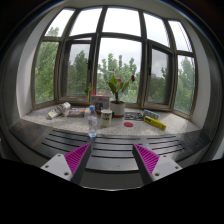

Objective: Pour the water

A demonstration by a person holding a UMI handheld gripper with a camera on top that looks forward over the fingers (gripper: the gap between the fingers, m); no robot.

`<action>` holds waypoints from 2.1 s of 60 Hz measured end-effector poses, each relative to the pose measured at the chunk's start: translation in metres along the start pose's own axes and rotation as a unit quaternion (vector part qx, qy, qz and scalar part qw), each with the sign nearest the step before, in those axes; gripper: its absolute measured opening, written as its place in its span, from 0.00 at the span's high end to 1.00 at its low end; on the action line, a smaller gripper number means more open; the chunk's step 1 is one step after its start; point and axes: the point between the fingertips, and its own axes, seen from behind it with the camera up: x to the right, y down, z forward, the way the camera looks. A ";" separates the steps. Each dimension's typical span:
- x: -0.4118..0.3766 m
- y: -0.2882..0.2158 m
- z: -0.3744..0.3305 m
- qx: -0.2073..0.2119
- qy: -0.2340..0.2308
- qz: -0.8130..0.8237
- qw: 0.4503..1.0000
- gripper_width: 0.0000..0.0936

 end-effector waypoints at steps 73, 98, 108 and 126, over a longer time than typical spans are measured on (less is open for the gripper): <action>-0.145 -0.014 0.344 0.057 -0.015 0.013 0.998 0.10; -0.133 -0.020 0.427 0.079 0.012 -0.005 0.997 0.57; -0.136 -0.021 0.424 0.081 0.006 -0.008 0.997 0.69; -0.193 -0.106 0.387 0.139 -0.093 0.079 0.983 0.69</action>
